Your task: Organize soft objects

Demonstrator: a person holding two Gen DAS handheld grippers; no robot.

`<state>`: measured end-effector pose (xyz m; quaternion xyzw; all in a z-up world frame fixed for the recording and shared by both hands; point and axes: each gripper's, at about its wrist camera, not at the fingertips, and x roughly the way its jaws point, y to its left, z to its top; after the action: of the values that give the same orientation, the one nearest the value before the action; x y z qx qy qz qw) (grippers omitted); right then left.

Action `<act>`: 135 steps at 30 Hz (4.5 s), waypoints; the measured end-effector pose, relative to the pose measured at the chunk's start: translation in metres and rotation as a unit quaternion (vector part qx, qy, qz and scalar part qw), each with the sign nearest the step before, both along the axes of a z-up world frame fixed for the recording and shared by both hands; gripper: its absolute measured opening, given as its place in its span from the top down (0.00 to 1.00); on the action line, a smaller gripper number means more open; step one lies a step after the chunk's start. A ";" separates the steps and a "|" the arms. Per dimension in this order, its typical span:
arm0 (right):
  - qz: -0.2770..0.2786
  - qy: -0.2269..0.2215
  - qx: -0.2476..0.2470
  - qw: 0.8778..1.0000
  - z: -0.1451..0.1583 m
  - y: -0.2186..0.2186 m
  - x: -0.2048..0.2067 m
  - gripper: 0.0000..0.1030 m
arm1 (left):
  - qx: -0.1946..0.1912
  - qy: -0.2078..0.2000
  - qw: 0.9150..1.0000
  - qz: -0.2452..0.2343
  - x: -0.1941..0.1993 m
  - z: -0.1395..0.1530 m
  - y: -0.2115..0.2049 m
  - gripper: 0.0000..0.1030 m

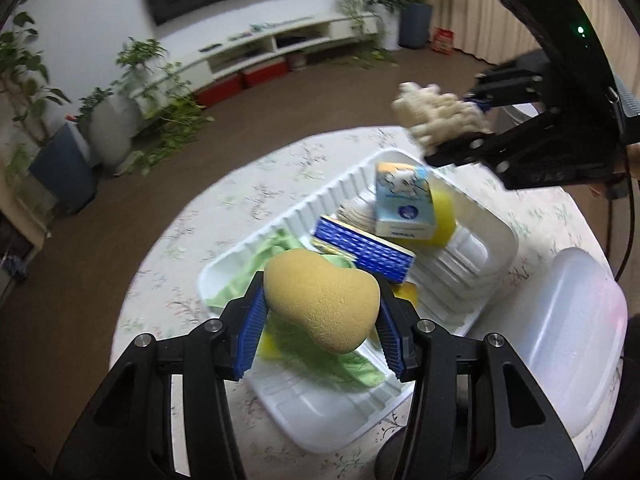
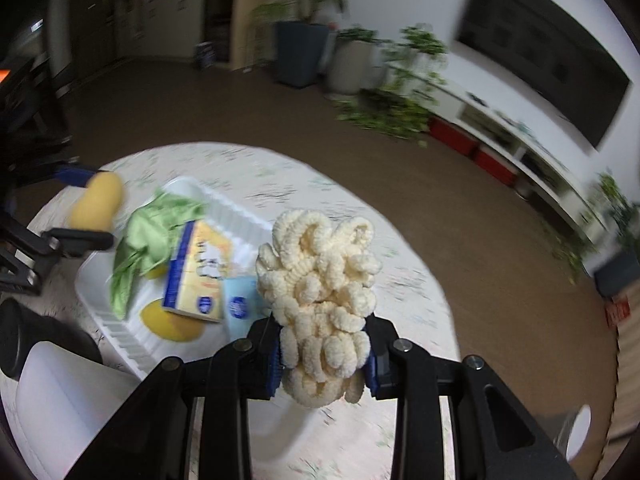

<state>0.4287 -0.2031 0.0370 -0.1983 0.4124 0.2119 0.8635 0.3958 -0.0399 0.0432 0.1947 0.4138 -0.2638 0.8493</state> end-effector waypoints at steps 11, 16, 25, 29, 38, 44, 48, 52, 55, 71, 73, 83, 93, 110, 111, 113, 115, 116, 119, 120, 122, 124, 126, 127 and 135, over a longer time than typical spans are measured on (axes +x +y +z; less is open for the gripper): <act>0.087 0.040 -0.010 0.995 -0.031 0.043 0.009 0.67 | -0.007 0.024 0.998 -0.063 -0.001 -0.023 -0.018 0.53; 0.103 0.053 -0.035 0.993 -0.047 0.056 0.012 0.66 | -0.007 0.027 0.997 -0.079 -0.003 -0.028 -0.024 0.51; 0.119 0.057 -0.037 0.991 -0.051 0.058 0.013 0.66 | -0.037 0.032 0.996 -0.071 -0.005 -0.033 -0.017 0.49; 0.127 0.053 -0.045 0.989 -0.051 0.058 0.009 0.66 | -0.040 0.031 0.997 -0.063 -0.005 -0.033 -0.016 0.47; 0.127 0.048 -0.062 0.989 -0.050 0.061 0.009 0.55 | -0.046 0.011 0.999 -0.026 -0.002 -0.026 -0.006 0.20; 0.118 0.039 -0.061 0.990 -0.048 0.054 0.007 0.37 | -0.049 0.005 0.999 -0.018 -0.002 -0.026 -0.005 0.19; 0.119 0.036 -0.064 0.990 -0.047 0.053 0.005 0.35 | -0.053 -0.002 0.998 -0.016 -0.004 -0.026 -0.004 0.19; 0.117 0.037 -0.060 0.991 -0.048 0.051 0.005 0.35 | -0.050 -0.011 0.999 -0.013 -0.010 -0.025 -0.004 0.19; 0.115 0.038 -0.056 0.991 -0.047 0.050 0.006 0.35 | -0.057 -0.023 0.998 -0.015 -0.015 -0.021 -0.003 0.19; 0.073 0.020 -0.007 0.997 -0.031 0.026 0.017 0.00 | -0.070 -0.053 0.996 0.030 -0.011 -0.003 0.013 0.00; 0.068 0.018 -0.011 0.997 -0.031 0.026 0.017 0.00 | -0.070 -0.057 0.995 0.035 -0.008 -0.002 0.016 0.00; 0.006 0.010 0.019 1.000 -0.013 -0.007 0.024 0.00 | -0.087 -0.063 0.990 0.093 -0.005 0.018 0.043 0.00; -0.041 -0.008 0.055 0.998 0.033 -0.050 -0.014 0.00 | -0.107 -0.055 0.984 0.132 -0.042 0.044 0.064 0.00; -0.139 -0.055 0.156 0.976 0.057 -0.096 -0.166 0.00 | -0.125 -0.106 0.955 0.248 -0.207 0.054 0.060 0.00; -0.141 -0.058 0.159 0.975 0.055 -0.093 -0.177 0.00 | -0.121 -0.111 0.954 0.249 -0.217 0.054 0.057 0.00; -0.146 -0.065 0.163 0.974 0.048 -0.087 -0.199 0.00 | -0.116 -0.115 0.952 0.258 -0.234 0.052 0.052 0.00; -0.148 -0.073 0.170 0.971 0.040 -0.079 -0.223 0.00 | -0.116 -0.115 0.950 0.267 -0.250 0.048 0.048 0.00; -0.150 -0.076 0.174 0.970 0.038 -0.075 -0.233 0.00 | -0.115 -0.113 0.948 0.275 -0.257 0.045 0.046 0.00; -0.166 -0.089 0.184 0.965 0.027 -0.065 -0.265 0.00 | -0.124 -0.110 0.944 0.284 -0.276 0.039 0.043 0.00; -0.172 -0.093 0.188 0.963 0.023 -0.062 -0.274 0.00 | -0.124 -0.110 0.943 0.287 -0.281 0.038 0.041 0.00; -0.184 -0.105 0.191 0.959 0.015 -0.056 -0.294 0.00 | -0.113 -0.115 0.941 0.298 -0.288 0.036 0.038 0.00; -0.193 -0.114 0.187 0.956 0.009 -0.049 -0.308 0.00 | -0.109 -0.121 0.941 0.298 -0.294 0.036 0.035 0.00; -0.201 -0.122 0.184 0.954 0.001 -0.045 -0.320 0.00 | -0.098 -0.125 0.936 0.313 -0.300 0.037 0.032 0.00; -0.206 -0.119 0.185 0.954 -0.004 -0.044 -0.323 0.00 | -0.091 -0.130 0.935 0.319 -0.301 0.038 0.031 0.00; -0.226 -0.108 0.184 0.951 -0.019 -0.036 -0.345 0.00 | -0.098 -0.125 0.939 0.306 -0.313 0.036 0.018 0.00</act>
<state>0.0841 -0.2389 0.0179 0.0406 0.3048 0.0609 0.9496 0.0826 -0.0219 0.0790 0.0060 0.3164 -0.0038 0.9486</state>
